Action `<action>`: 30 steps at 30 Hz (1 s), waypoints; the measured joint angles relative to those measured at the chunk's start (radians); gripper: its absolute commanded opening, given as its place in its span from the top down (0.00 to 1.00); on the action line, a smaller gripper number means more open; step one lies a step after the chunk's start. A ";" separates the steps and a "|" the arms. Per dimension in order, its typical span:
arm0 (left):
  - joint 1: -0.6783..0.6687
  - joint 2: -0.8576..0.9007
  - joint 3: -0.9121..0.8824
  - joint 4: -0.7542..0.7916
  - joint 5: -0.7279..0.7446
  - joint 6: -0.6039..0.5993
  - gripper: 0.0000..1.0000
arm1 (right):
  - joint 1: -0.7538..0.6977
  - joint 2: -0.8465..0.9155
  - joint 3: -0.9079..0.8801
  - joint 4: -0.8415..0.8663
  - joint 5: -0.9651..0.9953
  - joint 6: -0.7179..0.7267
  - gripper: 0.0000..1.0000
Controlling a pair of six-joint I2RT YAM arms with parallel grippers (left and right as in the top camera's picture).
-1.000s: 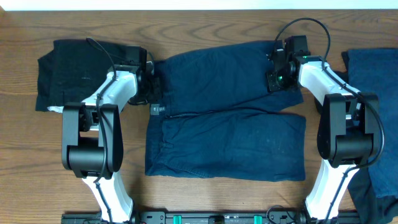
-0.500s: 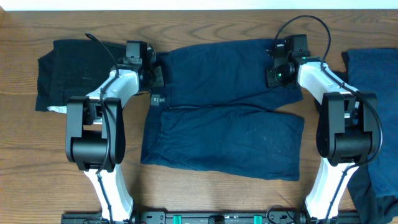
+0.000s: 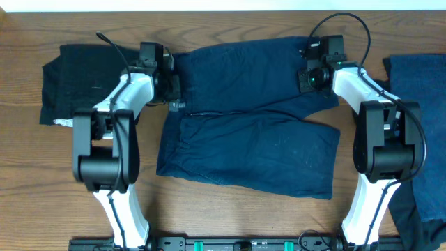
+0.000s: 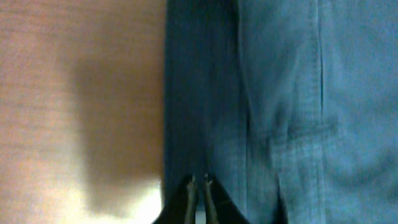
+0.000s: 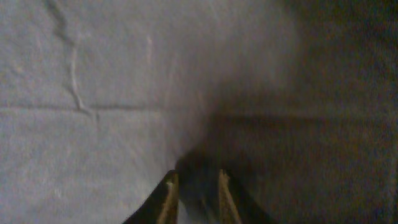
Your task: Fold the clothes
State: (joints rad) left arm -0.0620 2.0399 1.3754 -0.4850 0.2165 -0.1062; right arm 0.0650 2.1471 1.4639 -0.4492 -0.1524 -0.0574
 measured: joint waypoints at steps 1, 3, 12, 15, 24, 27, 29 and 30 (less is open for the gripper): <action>0.001 -0.025 0.000 -0.042 0.000 -0.001 0.88 | 0.000 -0.009 0.003 -0.033 0.003 -0.002 0.67; 0.002 -0.090 0.005 -0.134 0.018 0.000 0.78 | 0.000 -0.043 0.014 -0.112 0.009 0.001 0.62; 0.002 -0.145 -0.004 -0.316 0.163 0.003 0.53 | -0.042 -0.220 0.058 -0.400 0.012 -0.001 0.61; 0.002 -0.096 -0.026 -0.319 0.176 0.011 0.49 | -0.072 -0.218 0.042 -0.422 0.012 -0.001 0.61; 0.002 -0.024 -0.040 -0.317 0.232 0.020 0.78 | -0.145 -0.210 0.005 -0.408 0.013 -0.003 0.68; 0.002 -0.024 -0.040 -0.323 0.263 0.030 0.81 | -0.146 -0.210 0.002 -0.407 0.014 -0.002 0.69; 0.002 -0.024 -0.040 -0.328 0.288 0.029 0.81 | -0.146 -0.210 -0.002 -0.408 0.014 -0.002 0.69; 0.002 -0.024 -0.040 -0.331 0.299 0.029 0.81 | -0.146 -0.210 -0.003 -0.407 0.014 -0.002 0.69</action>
State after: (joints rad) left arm -0.0597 2.0163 1.3354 -0.8158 0.5159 -0.0776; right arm -0.0811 1.9369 1.4605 -0.8566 -0.1379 -0.0589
